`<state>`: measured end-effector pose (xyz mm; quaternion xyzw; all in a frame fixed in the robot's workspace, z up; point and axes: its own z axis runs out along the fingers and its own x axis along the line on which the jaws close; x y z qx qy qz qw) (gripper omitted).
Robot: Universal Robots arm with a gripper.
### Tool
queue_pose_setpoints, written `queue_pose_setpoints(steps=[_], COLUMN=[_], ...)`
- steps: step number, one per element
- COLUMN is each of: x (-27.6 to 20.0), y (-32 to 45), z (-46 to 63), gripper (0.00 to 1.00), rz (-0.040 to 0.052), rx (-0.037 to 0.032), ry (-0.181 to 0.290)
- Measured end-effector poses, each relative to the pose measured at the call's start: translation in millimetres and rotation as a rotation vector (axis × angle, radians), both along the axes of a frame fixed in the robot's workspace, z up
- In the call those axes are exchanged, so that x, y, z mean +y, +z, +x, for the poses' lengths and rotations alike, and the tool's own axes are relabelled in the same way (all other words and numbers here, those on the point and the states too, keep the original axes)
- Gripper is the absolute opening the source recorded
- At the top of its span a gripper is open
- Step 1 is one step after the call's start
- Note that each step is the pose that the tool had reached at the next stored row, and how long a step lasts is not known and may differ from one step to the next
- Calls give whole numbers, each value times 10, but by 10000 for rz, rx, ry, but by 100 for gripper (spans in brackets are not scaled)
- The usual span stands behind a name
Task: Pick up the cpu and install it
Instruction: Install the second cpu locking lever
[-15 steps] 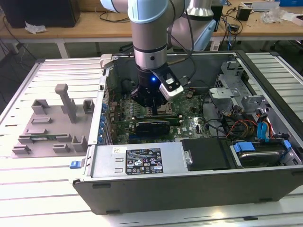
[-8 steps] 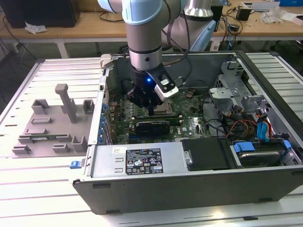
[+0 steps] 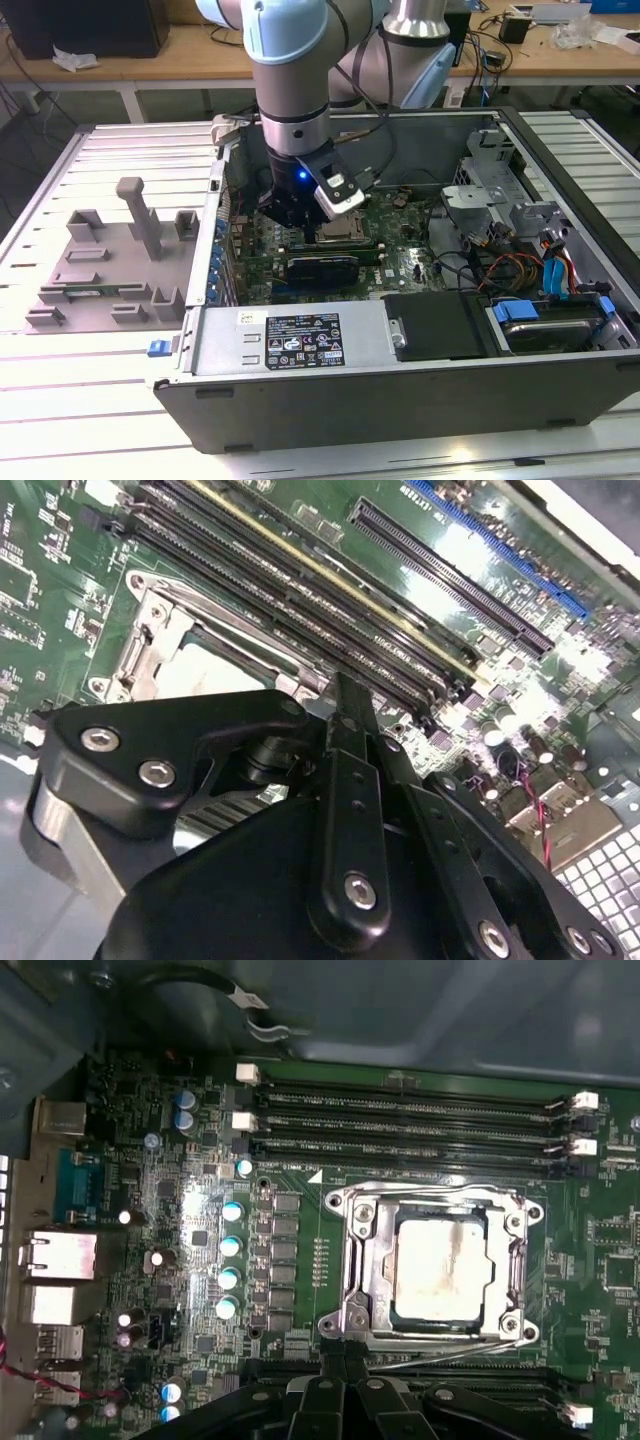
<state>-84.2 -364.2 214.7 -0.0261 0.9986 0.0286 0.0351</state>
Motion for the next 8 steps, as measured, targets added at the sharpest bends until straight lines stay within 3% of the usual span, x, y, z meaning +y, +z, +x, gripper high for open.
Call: queue_pose_setpoints(steps=[2, 5, 8], x=[-38, -92, -101], y=[-8, -18, -30], z=[0, 0, 1], gripper=[11, 11, 11], rz=[213, 298, 346], rx=[0, 0, -2], ry=[5, 6, 4])
